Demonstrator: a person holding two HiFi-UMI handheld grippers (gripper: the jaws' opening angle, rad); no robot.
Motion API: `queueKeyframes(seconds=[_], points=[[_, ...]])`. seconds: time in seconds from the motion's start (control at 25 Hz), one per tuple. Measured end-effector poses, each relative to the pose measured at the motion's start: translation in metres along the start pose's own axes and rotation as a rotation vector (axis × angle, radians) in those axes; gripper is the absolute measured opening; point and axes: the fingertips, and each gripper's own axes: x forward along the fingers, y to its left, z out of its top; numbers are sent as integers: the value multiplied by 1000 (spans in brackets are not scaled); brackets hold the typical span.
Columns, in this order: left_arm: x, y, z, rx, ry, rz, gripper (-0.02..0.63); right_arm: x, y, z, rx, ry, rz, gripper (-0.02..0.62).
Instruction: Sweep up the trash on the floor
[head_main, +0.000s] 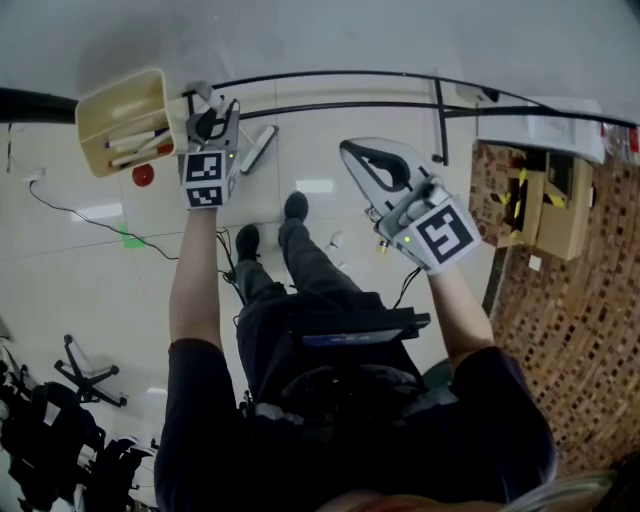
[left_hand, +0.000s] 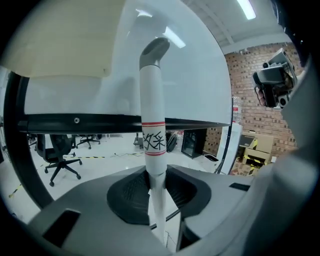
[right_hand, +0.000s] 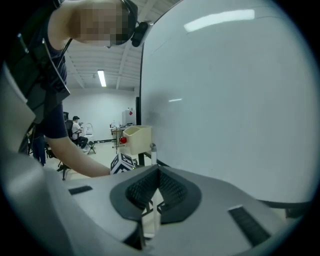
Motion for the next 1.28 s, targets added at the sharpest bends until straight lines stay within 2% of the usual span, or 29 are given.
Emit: queueKeyframes(seconds=[0.2, 0.52, 0.76, 1.04, 1.28], points=[[-4, -25, 0, -27, 43, -95, 80, -13, 4, 10, 10, -28, -29, 26], [-28, -72, -3, 50, 102, -236, 80, -29, 23, 21, 31, -79, -86, 26], [-53, -108, 29, 105, 81, -336, 80, -55, 40, 28, 30, -91, -149, 26], [-85, -144, 74, 181, 35, -499, 80, -93, 75, 25, 51, -97, -298, 28], [-105, -185, 85, 231, 15, -624, 80, -140, 103, 19, 67, -61, -446, 26]])
